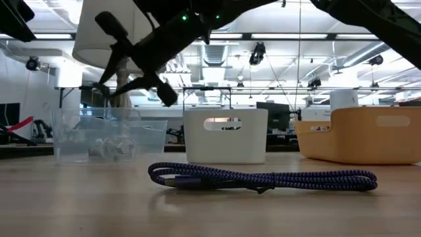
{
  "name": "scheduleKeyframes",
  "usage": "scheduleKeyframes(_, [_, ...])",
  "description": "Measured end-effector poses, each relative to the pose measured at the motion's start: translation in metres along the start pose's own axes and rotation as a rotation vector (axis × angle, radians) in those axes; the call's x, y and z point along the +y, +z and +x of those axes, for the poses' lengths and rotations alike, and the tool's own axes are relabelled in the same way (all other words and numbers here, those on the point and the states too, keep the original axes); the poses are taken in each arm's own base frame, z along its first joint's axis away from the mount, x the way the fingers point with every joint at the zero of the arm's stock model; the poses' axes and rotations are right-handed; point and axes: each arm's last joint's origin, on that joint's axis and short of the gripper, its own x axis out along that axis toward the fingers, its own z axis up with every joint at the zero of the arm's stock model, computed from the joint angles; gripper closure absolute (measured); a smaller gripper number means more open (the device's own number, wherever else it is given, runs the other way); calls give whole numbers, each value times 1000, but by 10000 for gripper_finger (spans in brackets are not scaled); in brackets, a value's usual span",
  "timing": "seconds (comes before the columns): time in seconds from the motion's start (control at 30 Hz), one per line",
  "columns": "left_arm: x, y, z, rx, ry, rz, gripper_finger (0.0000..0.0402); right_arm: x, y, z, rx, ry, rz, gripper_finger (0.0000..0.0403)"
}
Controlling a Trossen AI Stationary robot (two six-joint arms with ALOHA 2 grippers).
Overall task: Pick and place items into bin
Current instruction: Put the black USB cable into the transparent bin, then put the blue USB cable into the transparent bin
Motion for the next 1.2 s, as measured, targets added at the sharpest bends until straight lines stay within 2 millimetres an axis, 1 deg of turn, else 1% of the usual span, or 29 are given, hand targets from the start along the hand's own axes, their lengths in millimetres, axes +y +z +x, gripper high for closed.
scheduleKeyframes(0.13, [0, 0, 0, 1, 0, 2, 295, 2, 5, -1, -10, -15, -73, 231])
scheduleKeyframes(0.2, [0, 0, 0, 0, 0, 1, 295, 8, 7, -9, 22, -33, -163, 209])
scheduleKeyframes(0.27, [0, -1, 0, 1, 1, 3, 295, 17, 6, -27, 68, -86, -331, 194])
scheduleKeyframes(0.33, [0, -1, 0, 1, 3, 4, 295, 25, -4, -47, 142, -156, -572, 185])
scheduleKeyframes(0.4, [1, -1, 0, 4, 8, 10, 295, 30, -22, -71, 272, -238, -816, 183])
scheduleKeyframes(0.43, [1, -1, 0, 4, 10, 12, 295, 31, -34, -82, 351, -280, -940, 183])
scheduleKeyframes(0.5, [2, -1, 0, 7, 16, 28, 295, 29, -66, -103, 512, -379, -1141, 182])
scheduleKeyframes(0.57, [2, -1, 0, 7, 15, 51, 295, 26, -97, -117, 640, -427, -1264, 182])
scheduleKeyframes(0.63, [2, -1, 0, 7, 15, 72, 295, 27, -126, -126, 699, -416, -1339, 182])
scheduleKeyframes(0.7, [2, -1, 0, 7, 15, 77, 295, 29, -156, -132, 714, -382, -1394, 182])
scheduleKeyframes(0.77, [2, -1, 0, 7, 14, 76, 295, 28, -186, -135, 712, -345, -1407, 181])
scheduleKeyframes(0.83, [2, -1, 0, 6, 14, 75, 295, 22, -210, -134, 713, -333, -1384, 181])
scheduleKeyframes(0.87, [2, -1, 0, 6, 14, 75, 295, 19, -219, -134, 713, -337, -1367, 181])
scheduleKeyframes(0.93, [2, -1, 0, 6, 13, 74, 295, 8, -229, -129, 711, -363, -1325, 181])
scheduleKeyframes(1.0, [2, -1, 0, 6, 13, 74, 295, -4, -234, -121, 711, -401, -1271, 181])
scheduleKeyframes(1.07, [2, -1, 0, 6, 13, 74, 295, -16, -237, -114, 731, -438, -1211, 181])
scheduleKeyframes(1.2, [1, -1, 0, 10, 10, 72, 295, -28, -239, -106, 766, -436, -1156, 181])
